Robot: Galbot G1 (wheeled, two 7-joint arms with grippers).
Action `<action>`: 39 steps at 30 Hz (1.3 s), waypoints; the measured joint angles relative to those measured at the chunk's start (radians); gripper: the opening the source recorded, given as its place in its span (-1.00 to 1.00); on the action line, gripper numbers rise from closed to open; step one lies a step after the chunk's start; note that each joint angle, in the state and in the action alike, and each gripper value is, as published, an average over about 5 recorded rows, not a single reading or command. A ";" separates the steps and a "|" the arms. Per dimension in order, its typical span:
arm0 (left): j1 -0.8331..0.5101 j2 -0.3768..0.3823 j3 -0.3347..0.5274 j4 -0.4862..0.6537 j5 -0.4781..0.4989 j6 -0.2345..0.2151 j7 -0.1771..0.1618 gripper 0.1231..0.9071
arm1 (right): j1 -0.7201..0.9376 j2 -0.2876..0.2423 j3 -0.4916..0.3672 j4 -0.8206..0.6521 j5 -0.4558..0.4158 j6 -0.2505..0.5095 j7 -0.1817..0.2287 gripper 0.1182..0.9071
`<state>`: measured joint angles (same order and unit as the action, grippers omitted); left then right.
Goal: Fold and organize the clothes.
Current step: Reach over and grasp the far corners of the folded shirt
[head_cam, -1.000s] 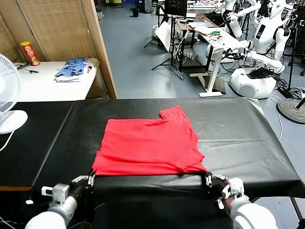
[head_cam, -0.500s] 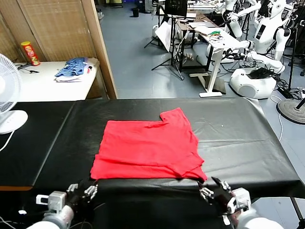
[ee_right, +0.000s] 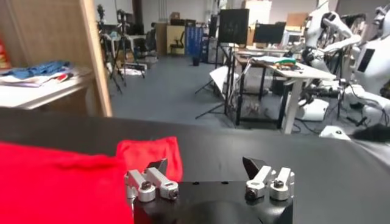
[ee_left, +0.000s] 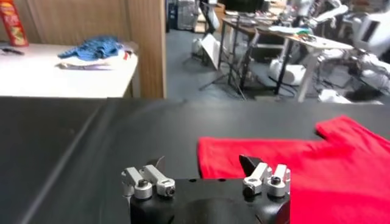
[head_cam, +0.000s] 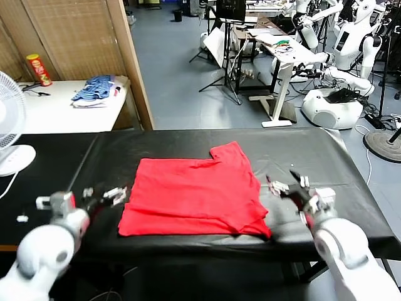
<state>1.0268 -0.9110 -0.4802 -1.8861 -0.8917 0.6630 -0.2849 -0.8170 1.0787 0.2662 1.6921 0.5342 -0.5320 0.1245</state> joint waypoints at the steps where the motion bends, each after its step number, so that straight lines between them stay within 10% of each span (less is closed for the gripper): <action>1: -0.040 -0.007 0.024 0.037 0.001 0.001 0.003 0.72 | 0.033 0.007 -0.023 -0.033 0.000 0.000 0.001 0.72; 12: -0.315 -0.104 0.219 0.393 0.080 0.037 0.048 0.72 | 0.306 0.110 -0.209 -0.384 0.000 -0.054 0.006 0.72; 31: -0.397 -0.209 0.251 0.565 0.115 -0.001 0.111 0.72 | 0.385 0.252 -0.182 -0.618 -0.030 -0.055 -0.023 0.71; 39: -0.420 -0.223 0.259 0.599 0.146 -0.017 0.135 0.19 | 0.384 0.273 -0.150 -0.640 -0.034 -0.054 -0.028 -0.06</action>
<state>0.6071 -1.1344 -0.2209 -1.2872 -0.7455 0.6460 -0.1503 -0.4333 1.3513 0.1166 1.0523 0.4999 -0.5862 0.0967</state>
